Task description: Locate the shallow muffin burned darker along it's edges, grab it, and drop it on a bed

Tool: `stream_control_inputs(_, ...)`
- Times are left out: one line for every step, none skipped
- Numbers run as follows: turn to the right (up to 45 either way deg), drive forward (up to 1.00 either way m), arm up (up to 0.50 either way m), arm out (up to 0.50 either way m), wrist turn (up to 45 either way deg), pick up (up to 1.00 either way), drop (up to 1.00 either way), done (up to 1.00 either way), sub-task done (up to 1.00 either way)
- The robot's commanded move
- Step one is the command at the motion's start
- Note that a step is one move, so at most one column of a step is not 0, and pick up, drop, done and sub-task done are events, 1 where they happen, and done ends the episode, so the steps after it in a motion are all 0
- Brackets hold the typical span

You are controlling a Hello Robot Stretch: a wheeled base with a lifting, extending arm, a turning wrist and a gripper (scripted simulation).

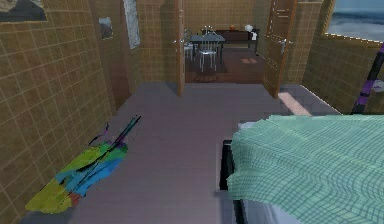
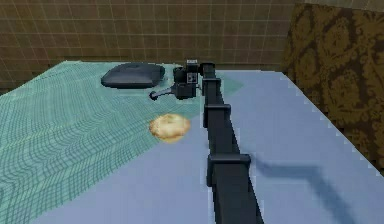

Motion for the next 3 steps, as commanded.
stream_control_inputs(0.0,0.0,0.06,0.0,0.0,0.0,0.0,0.0,0.0)
stream_control_inputs(0.0,0.0,0.0,-0.08,0.0,0.0,0.0,0.0,0.0)
stream_control_inputs(0.0,0.0,0.0,0.0,0.0,0.0,0.0,1.0,0.0)
